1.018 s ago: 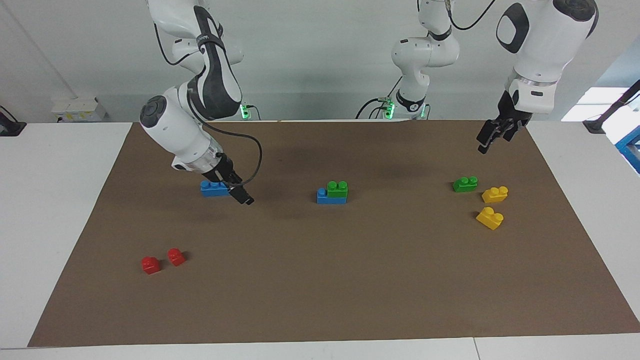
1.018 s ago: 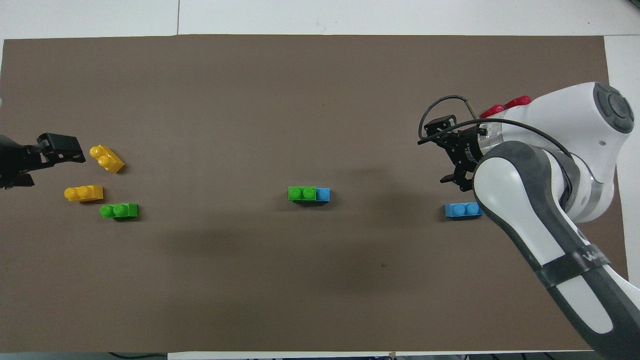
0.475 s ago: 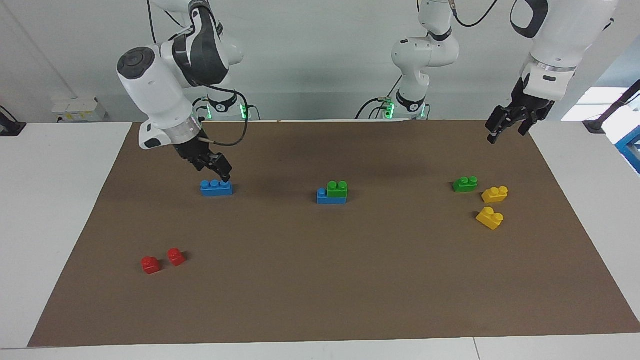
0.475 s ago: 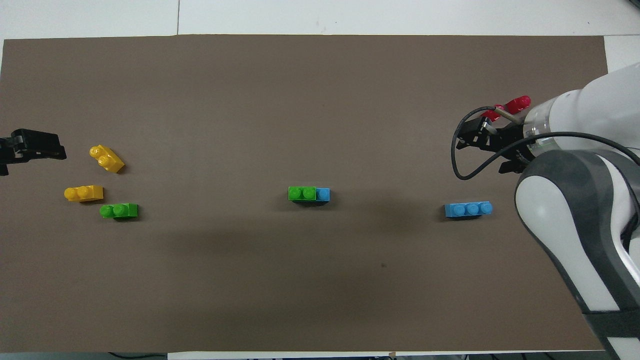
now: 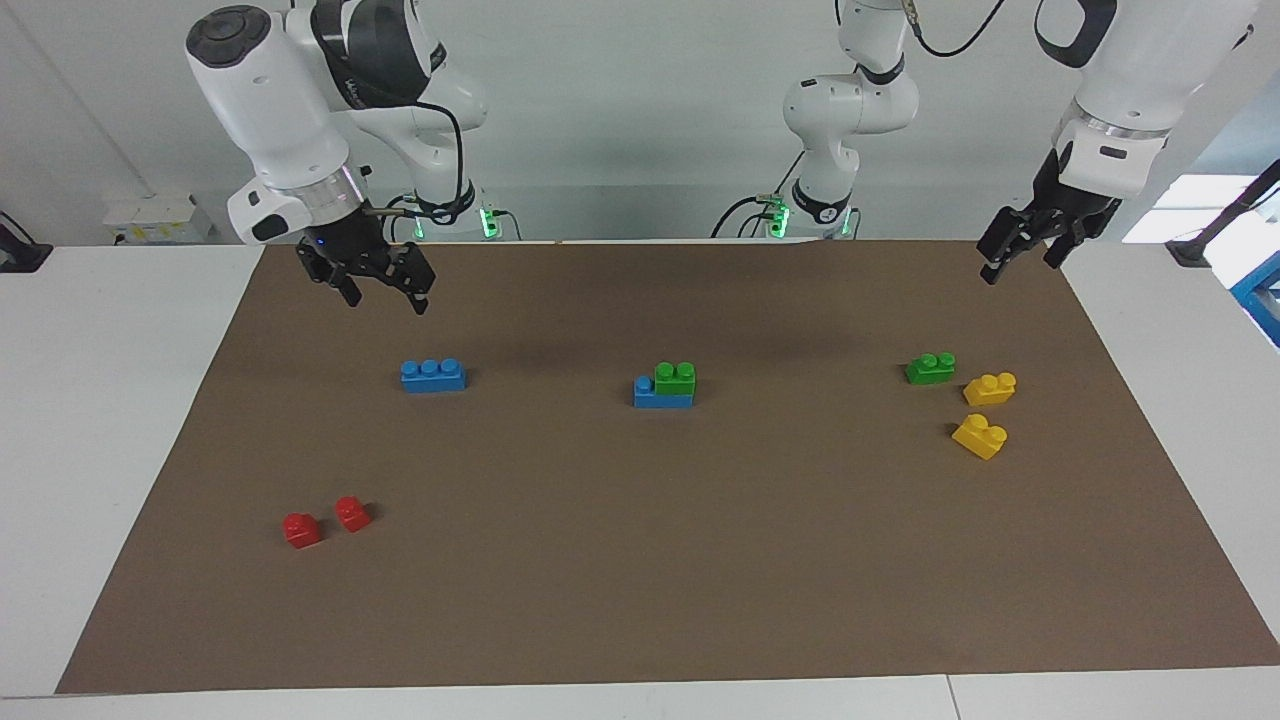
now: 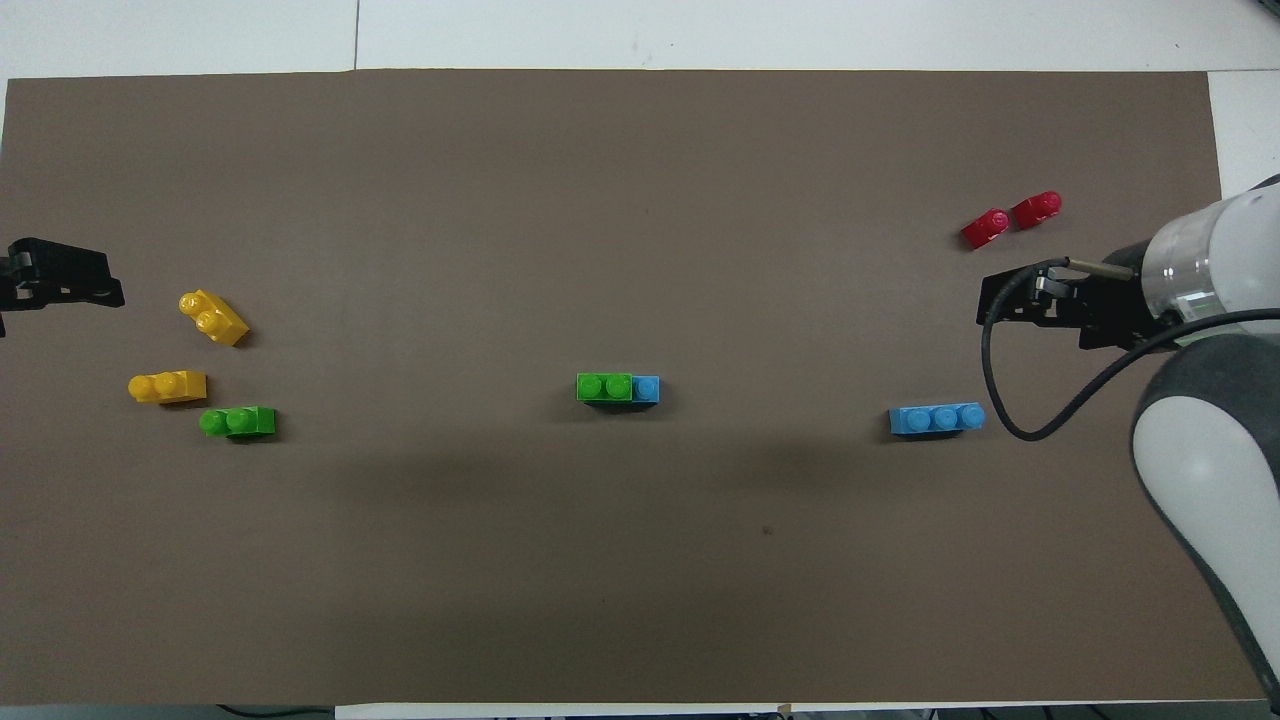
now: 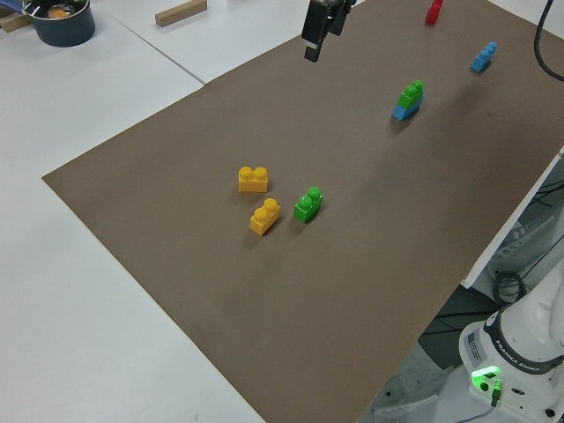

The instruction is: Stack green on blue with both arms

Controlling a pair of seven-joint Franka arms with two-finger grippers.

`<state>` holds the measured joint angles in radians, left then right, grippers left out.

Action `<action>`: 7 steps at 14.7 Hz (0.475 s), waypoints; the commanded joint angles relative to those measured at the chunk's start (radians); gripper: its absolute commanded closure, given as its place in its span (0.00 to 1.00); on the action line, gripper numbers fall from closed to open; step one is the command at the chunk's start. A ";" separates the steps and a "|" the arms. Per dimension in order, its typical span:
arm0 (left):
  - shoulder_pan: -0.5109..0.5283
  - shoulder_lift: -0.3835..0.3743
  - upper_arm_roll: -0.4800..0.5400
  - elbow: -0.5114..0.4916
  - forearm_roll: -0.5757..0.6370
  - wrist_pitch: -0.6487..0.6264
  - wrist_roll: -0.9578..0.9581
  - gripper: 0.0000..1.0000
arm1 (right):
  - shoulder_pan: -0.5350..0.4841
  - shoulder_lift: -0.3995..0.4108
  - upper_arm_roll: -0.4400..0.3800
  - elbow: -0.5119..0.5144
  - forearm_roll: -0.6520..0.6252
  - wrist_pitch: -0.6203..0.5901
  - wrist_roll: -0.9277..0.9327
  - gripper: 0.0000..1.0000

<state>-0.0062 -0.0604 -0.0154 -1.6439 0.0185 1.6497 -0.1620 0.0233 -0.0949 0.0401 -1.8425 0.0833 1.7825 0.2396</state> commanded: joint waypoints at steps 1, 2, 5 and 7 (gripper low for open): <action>-0.009 0.025 0.005 0.044 -0.011 -0.039 0.099 0.00 | -0.043 -0.005 0.009 0.014 -0.020 -0.020 -0.123 0.00; -0.011 0.028 0.005 0.041 -0.009 -0.039 0.122 0.00 | -0.051 0.003 0.011 0.034 -0.022 -0.038 -0.143 0.00; -0.011 0.051 0.005 0.044 -0.008 -0.031 0.133 0.00 | -0.051 0.024 0.014 0.100 -0.071 -0.106 -0.146 0.00; -0.011 0.054 0.005 0.058 -0.014 -0.048 0.133 0.00 | -0.056 0.035 0.012 0.133 -0.076 -0.138 -0.154 0.00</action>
<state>-0.0087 -0.0286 -0.0171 -1.6349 0.0184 1.6413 -0.0465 -0.0155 -0.0910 0.0411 -1.7733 0.0330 1.6932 0.1135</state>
